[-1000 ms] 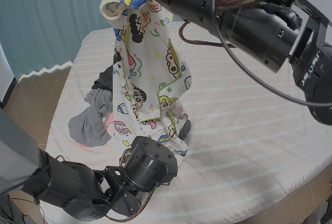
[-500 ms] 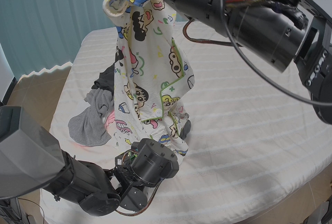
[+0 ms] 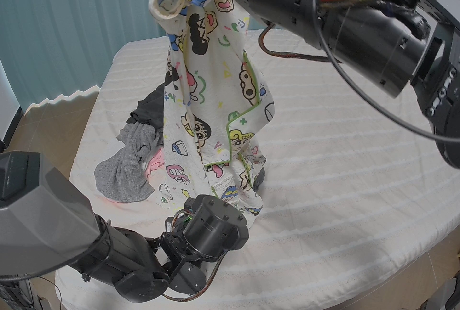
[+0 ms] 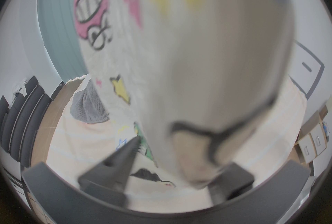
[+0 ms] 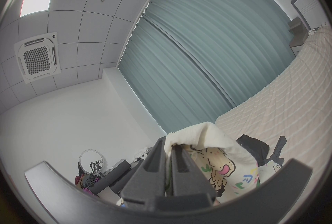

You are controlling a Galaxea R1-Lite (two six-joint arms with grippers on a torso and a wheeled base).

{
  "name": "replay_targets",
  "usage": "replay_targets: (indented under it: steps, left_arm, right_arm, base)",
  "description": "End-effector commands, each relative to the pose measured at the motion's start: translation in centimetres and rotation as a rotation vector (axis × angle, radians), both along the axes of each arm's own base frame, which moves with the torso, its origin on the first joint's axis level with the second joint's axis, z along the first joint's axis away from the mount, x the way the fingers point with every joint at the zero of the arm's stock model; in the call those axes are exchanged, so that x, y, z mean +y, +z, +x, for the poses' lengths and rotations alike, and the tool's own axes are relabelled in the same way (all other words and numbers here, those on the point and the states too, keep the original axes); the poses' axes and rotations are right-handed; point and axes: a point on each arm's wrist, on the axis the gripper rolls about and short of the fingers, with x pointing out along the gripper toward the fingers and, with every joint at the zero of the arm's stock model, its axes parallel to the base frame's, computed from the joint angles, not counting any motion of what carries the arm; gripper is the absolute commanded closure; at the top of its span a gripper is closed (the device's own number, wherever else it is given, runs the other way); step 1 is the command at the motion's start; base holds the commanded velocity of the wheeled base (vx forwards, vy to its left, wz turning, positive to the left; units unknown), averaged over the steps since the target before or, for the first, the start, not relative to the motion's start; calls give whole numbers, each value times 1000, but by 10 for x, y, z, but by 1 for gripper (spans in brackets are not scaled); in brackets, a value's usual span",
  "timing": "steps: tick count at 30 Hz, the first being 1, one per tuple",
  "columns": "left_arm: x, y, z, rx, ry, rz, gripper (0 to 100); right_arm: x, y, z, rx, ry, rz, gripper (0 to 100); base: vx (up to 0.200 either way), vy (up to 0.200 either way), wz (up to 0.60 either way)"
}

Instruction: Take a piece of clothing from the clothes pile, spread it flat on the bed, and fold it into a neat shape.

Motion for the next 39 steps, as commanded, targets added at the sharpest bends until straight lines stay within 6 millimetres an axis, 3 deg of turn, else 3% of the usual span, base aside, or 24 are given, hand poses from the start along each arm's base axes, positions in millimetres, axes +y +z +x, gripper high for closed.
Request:
replay_targets:
  steps: [1, 5, 13, 24, 28, 35, 39]
  left_arm:
    - [11, -7, -9, 27, -3, 35, 100]
    - [20, -10, -17, 42, -3, 53, 100]
    - [29, 1, -51, 47, -91, 42, 100]
    - [43, 19, -63, 53, -148, -39, 100]
    - [50, 8, -67, 116, -185, -25, 100]
    - [51, -3, -71, 209, -242, -55, 100]
    - [48, -9, -67, 227, -234, -52, 100]
  right_arm:
    - [-4, -1, 7, 1, -22, -1, 100]
    - [-6, -2, 14, 5, -41, -4, 100]
    - [-17, -8, 33, 16, -102, -19, 100]
    - [-27, -25, 36, 53, -127, -71, 100]
    - [-29, -30, 36, 67, -125, -86, 100]
    - [-40, -13, 23, 46, -109, -39, 100]
    - [-41, -17, 22, 54, -108, -48, 100]
  base:
    - [0, 0, 0]
    - [0, 0, 0]
    - [0, 0, 0]
    - [0, 0, 0]
    - [0, 0, 0]
    - [0, 0, 0]
    - [0, 0, 0]
